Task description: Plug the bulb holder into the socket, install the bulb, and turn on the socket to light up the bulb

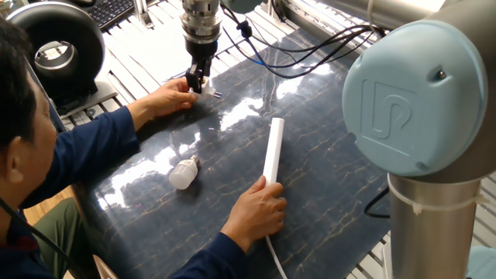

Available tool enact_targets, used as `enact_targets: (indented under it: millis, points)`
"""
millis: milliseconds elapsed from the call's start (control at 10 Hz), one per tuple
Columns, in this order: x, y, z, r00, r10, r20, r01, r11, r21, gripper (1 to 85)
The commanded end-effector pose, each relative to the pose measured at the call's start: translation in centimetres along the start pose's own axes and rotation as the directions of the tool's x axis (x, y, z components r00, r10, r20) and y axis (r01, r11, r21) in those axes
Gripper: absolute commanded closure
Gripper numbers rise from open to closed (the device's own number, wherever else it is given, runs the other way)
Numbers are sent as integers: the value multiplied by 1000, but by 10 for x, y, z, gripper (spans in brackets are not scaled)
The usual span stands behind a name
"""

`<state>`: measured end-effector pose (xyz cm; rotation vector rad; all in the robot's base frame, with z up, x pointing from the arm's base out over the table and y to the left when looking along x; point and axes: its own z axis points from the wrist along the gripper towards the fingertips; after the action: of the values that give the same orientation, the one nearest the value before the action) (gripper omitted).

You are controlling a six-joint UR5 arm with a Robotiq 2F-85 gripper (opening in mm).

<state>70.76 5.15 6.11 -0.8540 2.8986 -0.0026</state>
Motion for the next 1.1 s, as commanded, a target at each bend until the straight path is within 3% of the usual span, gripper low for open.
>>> enact_targets:
  millis: [0, 300, 400, 500, 600, 700, 800, 1000]
  points:
    - [-1, 1, -2, 1000, 14, 7, -14, 1000, -6, 323]
    - [-1, 2, -1, 1000, 27, 3, -27, 1000, -8, 357]
    - [0, 2, -2, 999, 45, -2, -45, 999, -6, 407]
    - [2, 2, -1, 996, 85, -13, -85, 996, 2, 523]
    - [5, 2, -1, 991, 132, -33, -131, 991, 30, 733]
    - [7, 8, 0, 985, 163, -50, -162, 986, 32, 843]
    - [6, 21, -1, 984, 170, -56, -171, 985, -19, 843]
    - [10, 25, -9, 984, 167, -68, -171, 984, -46, 843]
